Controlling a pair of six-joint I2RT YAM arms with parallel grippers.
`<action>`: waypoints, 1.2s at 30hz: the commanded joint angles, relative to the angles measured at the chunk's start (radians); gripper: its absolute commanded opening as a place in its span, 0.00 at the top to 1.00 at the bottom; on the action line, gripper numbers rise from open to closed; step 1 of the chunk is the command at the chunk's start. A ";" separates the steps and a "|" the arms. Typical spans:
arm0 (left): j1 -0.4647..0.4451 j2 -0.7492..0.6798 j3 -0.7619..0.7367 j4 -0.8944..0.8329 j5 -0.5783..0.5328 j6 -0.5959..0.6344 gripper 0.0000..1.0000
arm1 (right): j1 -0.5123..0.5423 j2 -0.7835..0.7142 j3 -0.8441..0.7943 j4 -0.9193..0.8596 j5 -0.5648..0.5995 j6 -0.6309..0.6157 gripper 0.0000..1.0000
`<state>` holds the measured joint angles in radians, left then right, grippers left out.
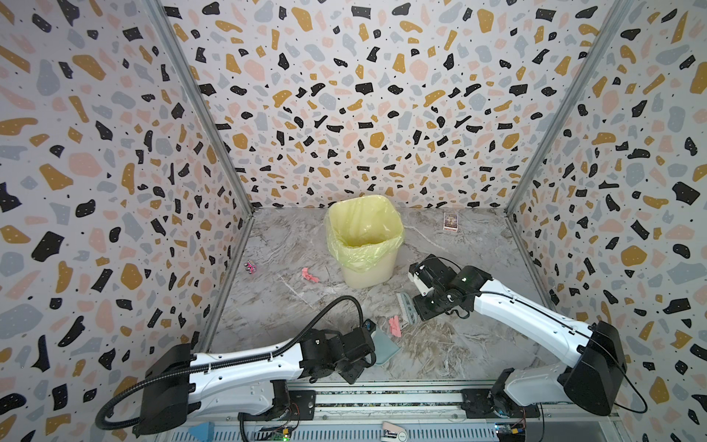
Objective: Sweep away the paper scraps from the table
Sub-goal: 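Sweep the crumpled pink scrap into the dustpan with the right-held brush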
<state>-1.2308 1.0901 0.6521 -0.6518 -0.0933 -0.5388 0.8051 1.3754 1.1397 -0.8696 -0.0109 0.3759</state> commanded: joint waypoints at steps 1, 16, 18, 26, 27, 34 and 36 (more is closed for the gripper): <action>-0.010 0.010 -0.015 0.010 -0.020 -0.004 1.00 | 0.011 0.007 0.036 -0.017 0.007 -0.001 1.00; -0.015 0.048 -0.018 0.006 -0.036 -0.009 1.00 | 0.038 0.017 0.033 -0.019 0.006 0.011 1.00; -0.016 0.053 -0.017 0.006 -0.034 -0.009 1.00 | 0.043 0.019 0.032 -0.017 0.002 0.014 1.00; -0.019 0.058 -0.019 0.007 -0.031 -0.009 1.00 | 0.089 0.033 0.044 -0.007 -0.033 0.030 1.00; -0.019 0.057 -0.020 0.007 -0.031 -0.010 1.00 | 0.101 0.035 0.046 -0.003 -0.043 0.034 1.00; -0.019 0.057 -0.019 0.007 -0.031 -0.009 1.00 | 0.200 0.059 0.103 0.041 -0.147 0.046 1.00; -0.020 0.057 -0.019 0.007 -0.031 -0.009 1.00 | 0.214 0.060 0.117 0.043 -0.167 0.044 1.00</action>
<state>-1.2457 1.1442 0.6476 -0.6483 -0.1143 -0.5400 1.0012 1.4410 1.2140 -0.8276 -0.1215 0.4072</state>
